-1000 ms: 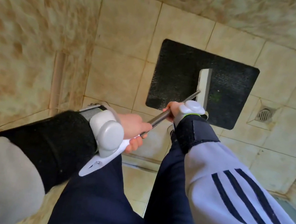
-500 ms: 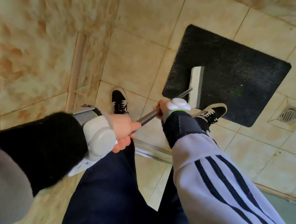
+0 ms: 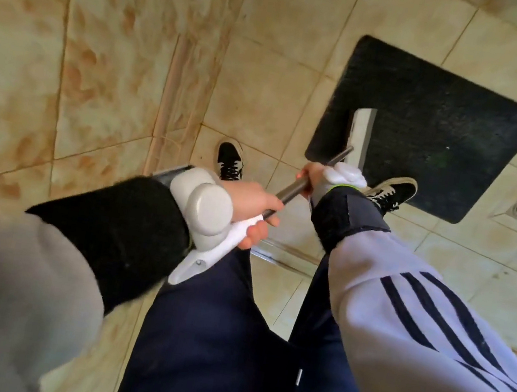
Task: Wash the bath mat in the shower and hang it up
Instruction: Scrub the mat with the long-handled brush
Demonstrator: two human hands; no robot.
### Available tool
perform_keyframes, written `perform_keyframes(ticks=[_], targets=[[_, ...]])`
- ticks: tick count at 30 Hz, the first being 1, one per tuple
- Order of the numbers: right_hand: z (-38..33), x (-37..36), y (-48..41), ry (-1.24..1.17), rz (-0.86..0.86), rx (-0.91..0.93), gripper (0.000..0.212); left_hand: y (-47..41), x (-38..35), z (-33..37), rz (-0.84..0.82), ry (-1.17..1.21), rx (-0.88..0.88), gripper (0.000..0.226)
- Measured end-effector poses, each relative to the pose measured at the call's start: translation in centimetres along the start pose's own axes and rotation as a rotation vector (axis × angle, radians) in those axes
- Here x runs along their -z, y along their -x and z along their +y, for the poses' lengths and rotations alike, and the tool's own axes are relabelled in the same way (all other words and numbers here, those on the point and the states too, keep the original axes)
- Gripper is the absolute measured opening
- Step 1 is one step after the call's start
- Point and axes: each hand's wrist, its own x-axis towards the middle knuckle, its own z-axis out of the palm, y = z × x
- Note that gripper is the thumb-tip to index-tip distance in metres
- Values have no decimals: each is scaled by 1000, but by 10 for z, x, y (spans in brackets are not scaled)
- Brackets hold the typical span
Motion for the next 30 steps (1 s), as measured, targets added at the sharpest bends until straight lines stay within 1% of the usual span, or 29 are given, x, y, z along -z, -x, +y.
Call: perform_keyframes(ticks=[2,5,8,12,14,18,20,21,23,24,27,29,30], targets=[[-1,29,-15,44,87,-24,33,-19,-18,7,-61,20,-17,31],[3,40,-29,134,125,-36,31,-35,-25,2,-81,28,-28,33],[9,8,-33,126,68,-16,33,-32,2,-9,-56,24,5,35],[13,-45,-26,104,-38,-46,26,-2,40,-20,64,42,33,39],[13,-64,-16,111,-90,-75,25,14,48,-23,89,22,41,39],[1,-78,12,88,-180,-50,31,35,50,-15,130,-38,57,36],[-10,-62,14,43,-179,-34,29,41,39,-4,134,-56,45,35],[-19,-48,8,22,-145,-6,24,38,30,6,123,-61,31,34],[-28,-18,-5,35,-75,61,8,29,14,19,80,-51,-2,32],[-39,7,-13,32,-21,82,6,19,-2,33,44,-56,-24,32],[-65,86,-48,51,139,63,11,-16,-48,74,-44,-42,-68,33],[-80,125,-63,133,201,19,14,-38,-70,97,-101,-39,-61,35],[-86,138,-70,151,217,14,20,-47,-77,106,-132,-37,-53,36]])
